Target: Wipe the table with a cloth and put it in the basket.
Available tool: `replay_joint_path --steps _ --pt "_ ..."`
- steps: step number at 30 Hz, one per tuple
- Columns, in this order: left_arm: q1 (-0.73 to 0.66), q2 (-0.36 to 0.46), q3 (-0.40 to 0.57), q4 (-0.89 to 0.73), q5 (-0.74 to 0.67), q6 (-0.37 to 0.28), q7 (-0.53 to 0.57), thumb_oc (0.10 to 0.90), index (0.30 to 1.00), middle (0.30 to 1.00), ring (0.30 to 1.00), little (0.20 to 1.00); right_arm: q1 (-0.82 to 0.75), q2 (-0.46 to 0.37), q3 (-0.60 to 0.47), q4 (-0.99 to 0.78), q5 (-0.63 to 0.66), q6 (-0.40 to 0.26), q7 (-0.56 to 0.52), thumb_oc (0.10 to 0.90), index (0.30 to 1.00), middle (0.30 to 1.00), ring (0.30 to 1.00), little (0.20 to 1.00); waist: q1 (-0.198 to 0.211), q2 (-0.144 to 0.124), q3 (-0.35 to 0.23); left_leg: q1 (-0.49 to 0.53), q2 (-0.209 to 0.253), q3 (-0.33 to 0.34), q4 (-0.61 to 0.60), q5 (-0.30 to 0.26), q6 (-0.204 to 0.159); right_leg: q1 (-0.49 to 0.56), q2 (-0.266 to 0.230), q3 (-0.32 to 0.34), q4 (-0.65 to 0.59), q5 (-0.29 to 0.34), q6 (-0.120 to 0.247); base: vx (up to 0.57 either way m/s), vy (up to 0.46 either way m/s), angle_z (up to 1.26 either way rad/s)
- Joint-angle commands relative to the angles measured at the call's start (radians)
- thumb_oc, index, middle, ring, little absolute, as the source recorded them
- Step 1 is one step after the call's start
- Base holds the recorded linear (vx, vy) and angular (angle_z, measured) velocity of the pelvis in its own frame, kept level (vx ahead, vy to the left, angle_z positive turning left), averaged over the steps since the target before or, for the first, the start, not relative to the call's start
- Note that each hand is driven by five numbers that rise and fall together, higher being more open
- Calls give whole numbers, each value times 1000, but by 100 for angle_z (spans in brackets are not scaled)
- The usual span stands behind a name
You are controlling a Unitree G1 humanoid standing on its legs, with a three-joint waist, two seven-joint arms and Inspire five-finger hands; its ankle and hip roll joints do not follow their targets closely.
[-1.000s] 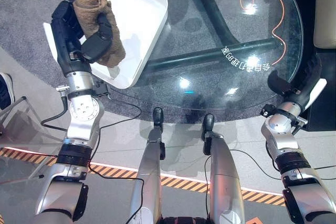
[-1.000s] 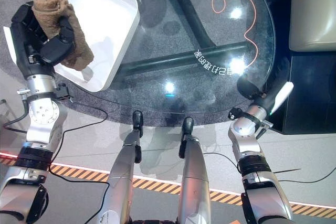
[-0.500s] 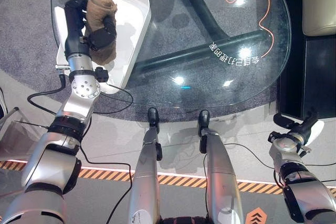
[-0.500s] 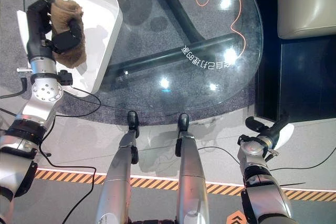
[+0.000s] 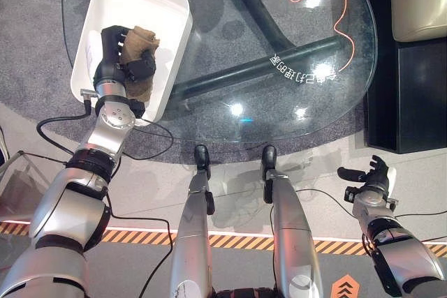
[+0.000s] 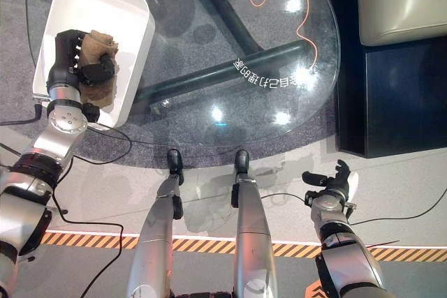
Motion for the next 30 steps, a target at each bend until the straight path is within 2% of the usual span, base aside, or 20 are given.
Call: replay_joint_path --steps 1,6,8,9,14,16,17,30 --pt "-184 79 52 37 33 -10 18 100 300 300 300 200 3 -22 42 31 -11 42 63 800 900 900 900 900 5 -15 -28 19 -48 59 127 -103 58 61 59 -28 -126 84 13 0 0 0" --pt "-207 75 34 75 46 47 -9 100 300 300 300 200 -7 -7 73 37 -14 68 99 800 900 900 900 900 3 -17 -28 16 -48 60 130 -100 57 58 59 -28 -124 86 12 0 0 0" --pt "-211 73 30 84 54 58 -18 325 493 493 493 425 -10 -6 76 37 -13 73 102 800 900 900 900 900 2 -18 -28 16 -47 59 130 -99 56 57 60 -27 -123 86 11 0 0 0" --pt "-213 69 26 89 57 66 -24 407 564 564 564 507 -13 -3 78 37 -17 78 103 800 900 900 900 900 1 -18 -28 17 -48 59 130 -99 56 58 60 -27 -124 88 12 0 0 0" --pt "-218 65 20 96 64 86 -30 432 585 585 585 532 -14 -2 80 35 -41 79 102 800 900 900 900 900 -2 -18 -28 14 -48 61 133 -100 56 53 60 -26 -123 88 12 0 0 0" --pt "-230 60 14 113 68 94 -30 641 764 764 764 741 -22 0 91 29 -44 80 102 800 900 900 900 900 -7 -21 -28 6 -46 61 139 -99 56 45 65 -21 -120 90 11 0 0 0" --pt "-230 57 13 117 65 93 -26 800 900 900 900 900 -24 0 94 28 -44 82 101 800 900 900 900 900 -7 -22 -28 3 -45 61 140 -99 55 42 65 -19 -120 91 11 0 0 0" --pt "-245 46 2 138 72 106 -8 800 900 900 900 900 -24 15 100 19 -50 80 85 800 900 900 900 900 -12 -27 -28 -5 -44 58 145 -98 54 37 69 -14 -124 96 12 0 0 0"
